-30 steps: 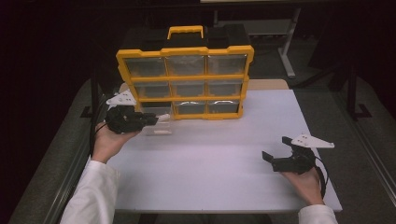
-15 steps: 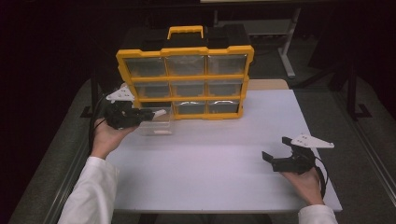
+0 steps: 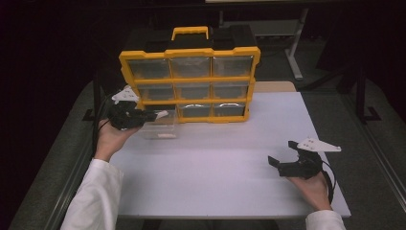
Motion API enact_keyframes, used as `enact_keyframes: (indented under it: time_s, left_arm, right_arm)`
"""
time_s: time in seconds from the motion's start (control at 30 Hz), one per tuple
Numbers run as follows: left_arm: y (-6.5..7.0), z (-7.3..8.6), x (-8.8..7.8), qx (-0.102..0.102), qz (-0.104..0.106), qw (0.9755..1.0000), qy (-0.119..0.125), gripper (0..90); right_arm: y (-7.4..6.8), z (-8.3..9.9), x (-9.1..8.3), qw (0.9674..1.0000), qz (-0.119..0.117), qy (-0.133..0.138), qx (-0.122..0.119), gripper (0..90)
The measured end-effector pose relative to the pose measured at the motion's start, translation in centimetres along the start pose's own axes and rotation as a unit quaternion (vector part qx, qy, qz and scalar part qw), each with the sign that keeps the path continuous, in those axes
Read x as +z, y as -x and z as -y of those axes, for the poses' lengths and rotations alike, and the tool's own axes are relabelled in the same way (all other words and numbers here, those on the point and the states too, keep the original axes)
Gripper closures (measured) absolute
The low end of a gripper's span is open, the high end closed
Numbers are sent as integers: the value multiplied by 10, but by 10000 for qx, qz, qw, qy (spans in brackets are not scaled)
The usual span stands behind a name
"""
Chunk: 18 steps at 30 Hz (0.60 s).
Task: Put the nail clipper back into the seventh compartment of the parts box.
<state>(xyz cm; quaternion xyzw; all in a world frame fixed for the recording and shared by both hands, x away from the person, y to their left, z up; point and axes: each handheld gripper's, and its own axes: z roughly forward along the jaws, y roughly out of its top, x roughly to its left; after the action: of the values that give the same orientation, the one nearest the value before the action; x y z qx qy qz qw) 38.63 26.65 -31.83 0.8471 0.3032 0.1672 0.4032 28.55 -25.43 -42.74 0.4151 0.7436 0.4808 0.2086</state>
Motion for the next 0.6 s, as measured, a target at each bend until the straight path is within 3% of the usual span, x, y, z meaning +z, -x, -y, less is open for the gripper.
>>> enact_keyframes:
  time_s: [0.6]
  left_arm:
    - [-9, 1, 15, -5, -39, 10000, -62, 779]
  right_arm:
    - [-3, 0, 2, 10000, -35, -44, -49, 0]
